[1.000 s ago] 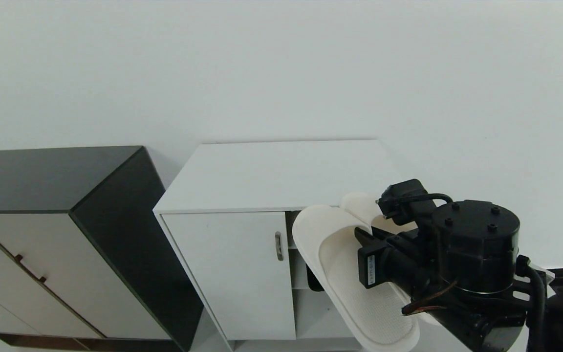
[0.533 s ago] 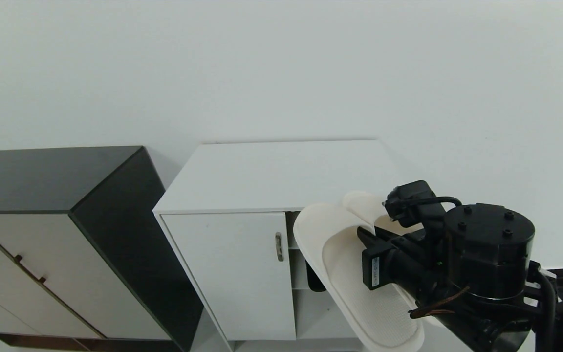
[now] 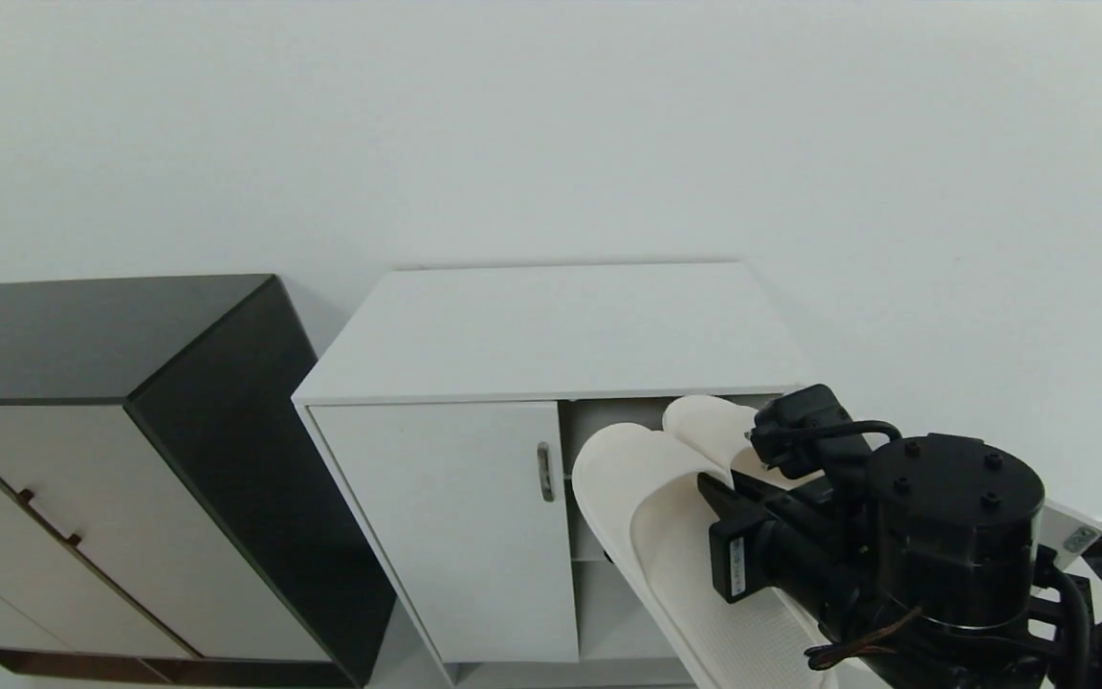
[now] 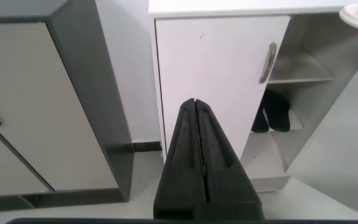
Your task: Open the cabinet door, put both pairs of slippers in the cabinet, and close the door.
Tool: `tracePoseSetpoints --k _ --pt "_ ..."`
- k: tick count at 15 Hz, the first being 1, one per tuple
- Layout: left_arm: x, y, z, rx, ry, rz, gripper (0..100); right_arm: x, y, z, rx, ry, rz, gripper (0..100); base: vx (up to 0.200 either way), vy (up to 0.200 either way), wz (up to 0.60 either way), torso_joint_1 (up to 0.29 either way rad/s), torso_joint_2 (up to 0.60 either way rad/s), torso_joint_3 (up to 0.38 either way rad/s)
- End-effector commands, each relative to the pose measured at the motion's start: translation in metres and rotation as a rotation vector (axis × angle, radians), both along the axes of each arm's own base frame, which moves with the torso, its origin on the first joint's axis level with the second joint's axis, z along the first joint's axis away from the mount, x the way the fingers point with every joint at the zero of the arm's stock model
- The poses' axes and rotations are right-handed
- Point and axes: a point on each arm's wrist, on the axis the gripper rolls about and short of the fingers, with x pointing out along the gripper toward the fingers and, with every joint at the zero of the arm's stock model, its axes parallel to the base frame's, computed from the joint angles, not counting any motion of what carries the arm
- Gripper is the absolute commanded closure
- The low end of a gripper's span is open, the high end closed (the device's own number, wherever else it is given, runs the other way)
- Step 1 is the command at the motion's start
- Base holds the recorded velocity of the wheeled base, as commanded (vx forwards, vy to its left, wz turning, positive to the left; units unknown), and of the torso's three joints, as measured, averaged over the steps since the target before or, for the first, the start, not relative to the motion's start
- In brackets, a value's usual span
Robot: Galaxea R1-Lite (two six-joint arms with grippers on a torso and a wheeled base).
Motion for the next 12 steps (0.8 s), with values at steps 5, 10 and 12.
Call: tracePoseSetpoints --k 5,10,12 --pt "0.0001 0.0000 0.0000 0.000 0.001 0.000 100 0.0005 0.0008 -0.0033 -0.010 0.007 0.000 100 0.000 0.000 0.00 -0.226 0.54 0.306" --pt "-0.0001 0.0000 -0.0001 -0.002 -0.001 0.000 100 0.0005 0.0008 -0.0049 -0.016 0.010 0.001 100 0.000 0.000 0.00 -0.207 0.52 0.317" --pt "-0.0001 0.0000 -0.0001 -0.002 -0.001 0.002 100 0.0005 0.0008 -0.0049 -0.016 0.010 0.001 100 0.000 0.000 0.00 -0.188 0.51 0.315"
